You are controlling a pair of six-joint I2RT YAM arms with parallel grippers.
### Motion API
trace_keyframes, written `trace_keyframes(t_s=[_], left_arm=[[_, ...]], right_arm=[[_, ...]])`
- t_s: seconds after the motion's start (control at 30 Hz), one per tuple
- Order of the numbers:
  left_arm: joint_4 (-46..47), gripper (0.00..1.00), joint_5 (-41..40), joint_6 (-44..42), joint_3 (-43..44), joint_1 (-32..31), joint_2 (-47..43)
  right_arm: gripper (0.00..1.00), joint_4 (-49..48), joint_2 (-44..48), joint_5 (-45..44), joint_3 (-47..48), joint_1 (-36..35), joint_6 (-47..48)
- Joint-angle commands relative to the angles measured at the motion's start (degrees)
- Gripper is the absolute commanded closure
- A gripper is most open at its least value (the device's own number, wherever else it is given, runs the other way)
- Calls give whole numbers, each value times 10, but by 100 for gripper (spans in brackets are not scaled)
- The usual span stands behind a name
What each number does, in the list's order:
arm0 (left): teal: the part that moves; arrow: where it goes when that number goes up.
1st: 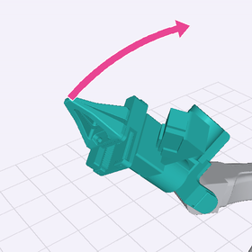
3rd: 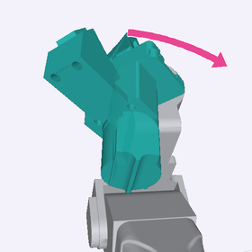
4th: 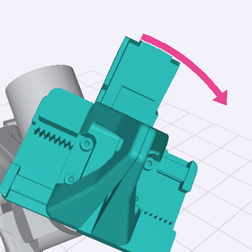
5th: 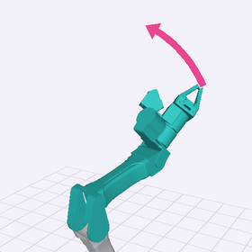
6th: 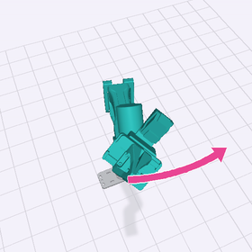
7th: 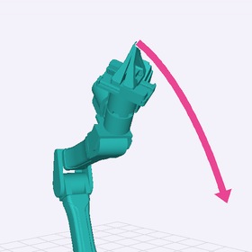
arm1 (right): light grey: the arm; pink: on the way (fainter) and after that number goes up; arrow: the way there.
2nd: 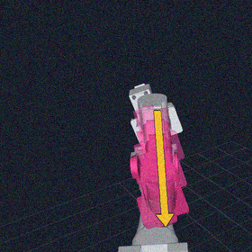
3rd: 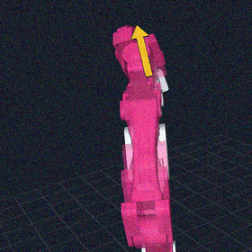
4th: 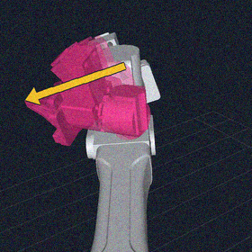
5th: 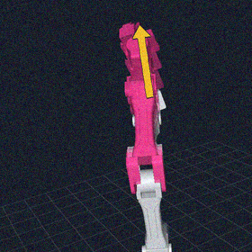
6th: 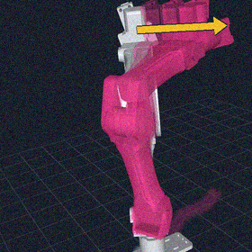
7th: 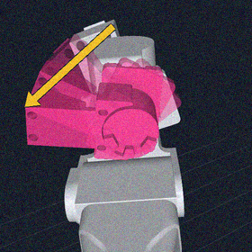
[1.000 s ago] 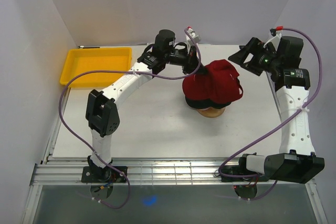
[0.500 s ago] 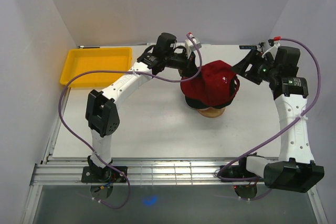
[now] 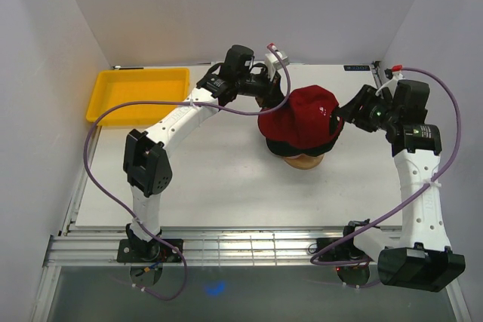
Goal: Stack the hats
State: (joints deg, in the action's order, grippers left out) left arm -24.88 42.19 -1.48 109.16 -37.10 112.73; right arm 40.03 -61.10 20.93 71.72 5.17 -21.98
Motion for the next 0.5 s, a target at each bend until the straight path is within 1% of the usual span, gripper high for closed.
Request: trace_keyframes(t_s=[0.0, 0.17, 0.23, 0.3, 0.47], left_arm=[[6, 100, -7, 10, 19, 0, -20], [19, 100, -9, 10, 9, -3, -36], [19, 100, -11, 10, 11, -5, -41], [19, 100, -12, 28, 13, -7, -43], [14, 100, -23, 25, 18, -17, -46]], right_arm=[[49, -5, 7, -9, -15, 2, 17], [50, -8, 8, -13, -26, 2, 21], [51, -10, 5, -12, -27, 2, 21], [51, -13, 1, -14, -27, 2, 20], [53, -12, -13, -30, -19, 2, 26]])
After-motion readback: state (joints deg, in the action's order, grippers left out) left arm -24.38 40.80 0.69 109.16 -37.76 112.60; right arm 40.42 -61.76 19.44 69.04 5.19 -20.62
